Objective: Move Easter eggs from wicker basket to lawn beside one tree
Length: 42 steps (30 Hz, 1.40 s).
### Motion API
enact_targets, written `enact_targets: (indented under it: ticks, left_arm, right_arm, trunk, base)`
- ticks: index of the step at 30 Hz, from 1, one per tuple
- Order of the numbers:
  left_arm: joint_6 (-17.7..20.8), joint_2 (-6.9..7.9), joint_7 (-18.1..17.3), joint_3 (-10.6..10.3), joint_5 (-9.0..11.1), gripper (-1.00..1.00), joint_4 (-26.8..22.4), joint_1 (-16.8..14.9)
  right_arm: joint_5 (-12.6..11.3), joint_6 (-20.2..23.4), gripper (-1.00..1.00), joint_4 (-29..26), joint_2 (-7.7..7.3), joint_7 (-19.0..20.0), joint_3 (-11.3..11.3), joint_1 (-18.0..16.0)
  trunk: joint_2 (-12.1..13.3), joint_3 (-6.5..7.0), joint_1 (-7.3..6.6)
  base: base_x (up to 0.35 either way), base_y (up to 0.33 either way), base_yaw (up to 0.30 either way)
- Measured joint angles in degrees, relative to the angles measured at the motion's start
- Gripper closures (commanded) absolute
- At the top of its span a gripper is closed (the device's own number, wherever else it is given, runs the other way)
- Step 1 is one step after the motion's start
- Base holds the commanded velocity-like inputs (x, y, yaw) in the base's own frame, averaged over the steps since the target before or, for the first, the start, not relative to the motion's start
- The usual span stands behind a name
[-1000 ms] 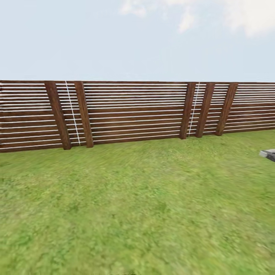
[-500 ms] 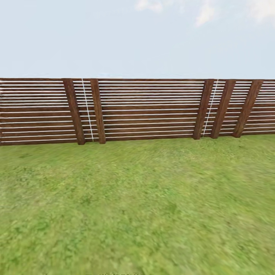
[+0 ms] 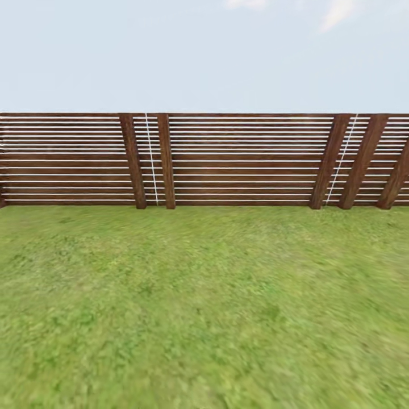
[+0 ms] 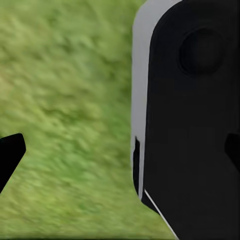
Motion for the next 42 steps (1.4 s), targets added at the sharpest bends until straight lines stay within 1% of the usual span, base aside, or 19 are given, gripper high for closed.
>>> enact_targets:
  ticks: [4,8,16,42]
  left_arm:
    - [0.0,-0.21,0.0,0.0,0.2,-1.0,0.0,0.0]
    - [0.0,0.01,0.0,0.1,0.3,-1.0,0.0,0.0]
    - [0.0,-0.16,0.0,-0.1,0.3,-1.0,0.0,0.0]
    - [0.0,-0.09,0.0,0.0,0.3,-1.0,0.0,0.0]
  right_arm:
    - [0.0,-0.9,-1.0,0.0,0.09,0.0,0.0,0.0]
    - [0.0,-2.8,-1.0,0.1,0.12,0.0,0.0,0.0]
    - [0.0,-2.9,-1.0,0.1,-0.04,0.1,0.0,0.0]
    - [0.0,-3.2,-1.0,0.3,-0.11,0.1,0.0,0.0]
  trunk:
    - [0.0,-0.25,0.0]
    - [0.0,-0.49,0.0]
    - [0.0,-0.98,0.0]
    - [0.0,-2.56,0.0]
  base:
    - [0.0,0.0,0.234]
    - [0.0,0.0,0.235]
    - [0.0,0.0,0.235]
    - [0.0,0.0,0.235]
